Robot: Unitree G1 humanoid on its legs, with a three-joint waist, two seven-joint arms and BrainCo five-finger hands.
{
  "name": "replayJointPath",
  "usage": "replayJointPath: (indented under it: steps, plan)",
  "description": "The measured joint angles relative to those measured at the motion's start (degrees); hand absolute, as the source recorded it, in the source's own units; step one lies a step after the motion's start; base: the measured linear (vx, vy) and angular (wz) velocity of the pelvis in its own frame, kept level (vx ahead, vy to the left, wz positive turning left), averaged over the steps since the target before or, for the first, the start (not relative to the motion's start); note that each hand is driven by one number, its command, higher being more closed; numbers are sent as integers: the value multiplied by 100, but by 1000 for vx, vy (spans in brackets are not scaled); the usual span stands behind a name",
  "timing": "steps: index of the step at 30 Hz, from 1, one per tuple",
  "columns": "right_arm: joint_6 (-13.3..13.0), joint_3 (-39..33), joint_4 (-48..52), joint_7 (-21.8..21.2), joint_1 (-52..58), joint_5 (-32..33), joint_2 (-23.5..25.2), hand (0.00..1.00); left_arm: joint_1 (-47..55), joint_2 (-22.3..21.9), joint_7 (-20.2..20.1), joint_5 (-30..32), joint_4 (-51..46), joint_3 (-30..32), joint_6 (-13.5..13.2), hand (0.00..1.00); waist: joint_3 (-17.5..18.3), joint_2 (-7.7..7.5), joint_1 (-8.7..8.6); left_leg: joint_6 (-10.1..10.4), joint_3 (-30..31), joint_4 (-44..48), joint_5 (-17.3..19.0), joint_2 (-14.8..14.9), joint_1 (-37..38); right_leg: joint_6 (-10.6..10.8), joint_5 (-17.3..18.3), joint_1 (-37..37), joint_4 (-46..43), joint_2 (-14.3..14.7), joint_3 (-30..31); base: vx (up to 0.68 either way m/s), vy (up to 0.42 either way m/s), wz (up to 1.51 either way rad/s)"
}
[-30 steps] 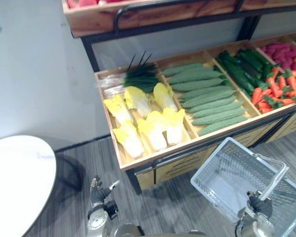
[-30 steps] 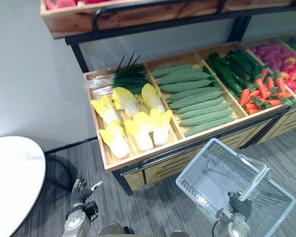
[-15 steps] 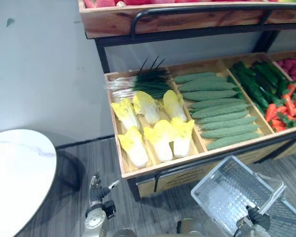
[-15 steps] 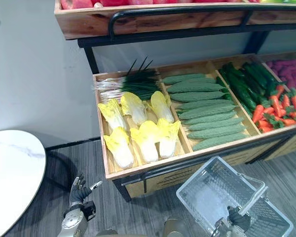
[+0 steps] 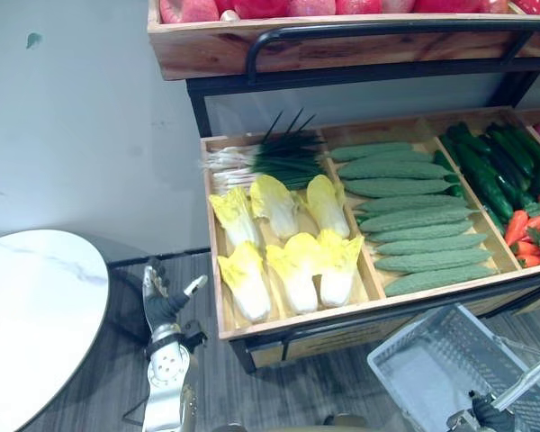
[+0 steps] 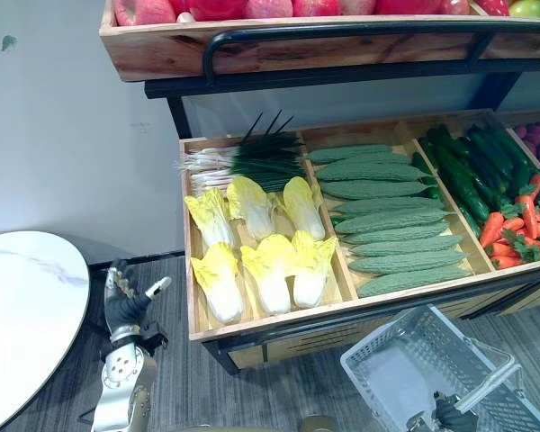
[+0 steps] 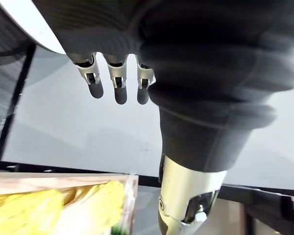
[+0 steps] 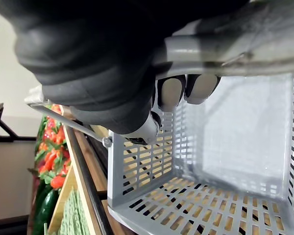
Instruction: Pick vegetable in the basket
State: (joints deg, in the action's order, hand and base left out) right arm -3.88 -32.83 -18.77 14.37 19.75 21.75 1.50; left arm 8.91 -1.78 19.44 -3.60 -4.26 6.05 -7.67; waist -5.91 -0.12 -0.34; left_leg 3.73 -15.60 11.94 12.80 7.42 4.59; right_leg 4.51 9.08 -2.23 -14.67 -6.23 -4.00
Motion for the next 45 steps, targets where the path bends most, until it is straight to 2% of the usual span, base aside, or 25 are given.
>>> replayJointPath:
  steps: [5, 11, 13, 16, 20, 21, 26, 27, 28, 29, 34, 35, 36, 37, 38, 39, 41, 45]
  plan:
    - [0, 140, -22, -108, -42, -43, 2, 100, -837, 315, 107, 684, 77, -487, 45, 0, 15, -7, -59, -37, 18, -359, -308, -114, -13, -23, -237, -12, 327, 5, 51, -88, 10, 1]
    - [23, 331, -524, -340, -393, -170, -85, 100, -1838, 450, 59, 1050, 1514, -1053, 194, 0, 35, 22, -238, -37, -35, -726, -625, -174, -34, -92, -506, -237, 508, 96, 207, -85, -9, -13]
    - [39, 452, -570, -349, -480, -200, -89, 100, -2139, 483, 9, 1116, 2068, -1291, 266, 0, 35, 24, -368, -32, -72, -817, -706, -170, -63, -112, -611, -311, 583, 135, 272, -105, -22, -16]
    - [41, 463, -701, -350, -661, -221, -128, 100, -2439, 512, -69, 1171, 2695, -1313, 337, 0, 36, 31, -519, -23, -158, -954, -787, -172, -64, -129, -784, -365, 754, 186, 386, -68, -3, -23]
    - [41, 456, -745, -332, -719, -217, -207, 100, -2851, 543, -66, 1410, 3541, -1318, 523, 0, -3, 46, -589, -18, -254, -994, -811, -188, -81, -126, -943, -418, 923, 221, 519, -62, 1, -23]
    - [41, 456, -745, -332, -757, -219, -219, 100, -2878, 560, -60, 1500, 3664, -1311, 555, 0, -43, 43, -672, -18, -296, -998, -811, -194, -82, -120, -991, -421, 985, 222, 571, -43, 12, -19]
    - [39, 454, -745, -310, -964, -215, -256, 100, -3385, 556, -38, 1885, 4439, -1236, 749, 0, -328, 14, -741, -22, -498, -989, -811, -262, -238, -65, -1188, -666, 1074, 202, 866, -54, 20, -26]
    - [39, 455, -745, -305, -1094, -216, -258, 100, -3602, 549, 17, 2089, 4680, -1165, 849, 100, -456, -16, -791, -25, -549, -962, -812, -278, -291, -56, -1229, -739, 1072, 200, 945, -49, 12, -24]
    - [38, 456, -745, -293, -1146, -215, -263, 100, -3762, 563, 103, 2243, 4803, -1125, 935, 100, -534, -32, -834, -33, -565, -945, -816, -293, -346, -43, -1244, -809, 1060, 188, 969, -7, 108, -44]
    - [-4, 686, -493, -222, -1214, -207, -327, 100, -4639, 759, 212, 2573, 4975, -1056, 884, 100, -1138, -88, -838, -194, -533, -771, -694, -444, -584, 70, -1277, -1088, 970, 67, 1189, 14, 102, -29]
    - [-4, 695, -493, -222, -1214, -207, -326, 100, -4640, 764, 212, 2572, 4975, -1056, 854, 100, -1153, -89, -840, -201, -529, -771, -688, -449, -588, 80, -1274, -1091, 971, 54, 1192, 7, 20, -5]
    - [-3, 695, -471, -222, -1211, -207, -320, 100, -4582, 767, 184, 2568, 4756, -1045, 933, 100, -1144, -73, -820, -202, -489, -777, -687, -441, -596, 98, -1261, -1080, 973, 41, 1175, 11, -8, 10]
    - [-4, 696, -359, -218, -1164, -205, -296, 100, -4254, 787, 183, 2493, 4019, -1026, 1030, 100, -1135, -50, -849, -203, -452, -810, -669, -438, -568, 167, -1205, -1051, 969, 28, 1139, 36, -9, 9]
    - [-6, 695, -280, -218, -1102, -208, -278, 100, -3934, 772, 234, 2401, 3428, -1016, 1017, 100, -1153, -43, -845, -197, -441, -830, -643, -438, -503, 179, -1173, -990, 981, 36, 1140, 54, -3, 11]
    - [-16, 656, -234, -223, -974, -212, -254, 100, -3345, 636, 372, 2183, 2483, -1037, 807, 100, -1177, -27, -843, -197, -378, -913, -631, -439, -272, 178, -1118, -773, 994, 48, 1086, 128, 28, 18]
    - [-37, 604, -234, -223, -838, -212, -240, 100, -3005, 473, 479, 2025, 1984, -1044, 613, 100, -1155, -6, -822, -169, -293, -921, -610, -452, -95, 176, -1054, -560, 989, 50, 1010, 117, 39, 23]
    - [-113, 582, -234, -224, -790, -211, -235, 100, -2949, 426, 661, 1883, 1717, -1006, 437, 100, -1065, 6, -756, -164, -192, -919, -600, -460, -69, 184, -1028, -504, 981, 22, 1010, 80, 29, 18]
    - [-196, 586, -234, -236, -854, -212, -188, 100, -2892, 423, 699, 1702, 1470, -933, 374, 100, -1010, 7, -668, -166, -150, -910, -602, -496, -87, 187, -1026, -505, 987, 3, 1006, 12, 2, 3]
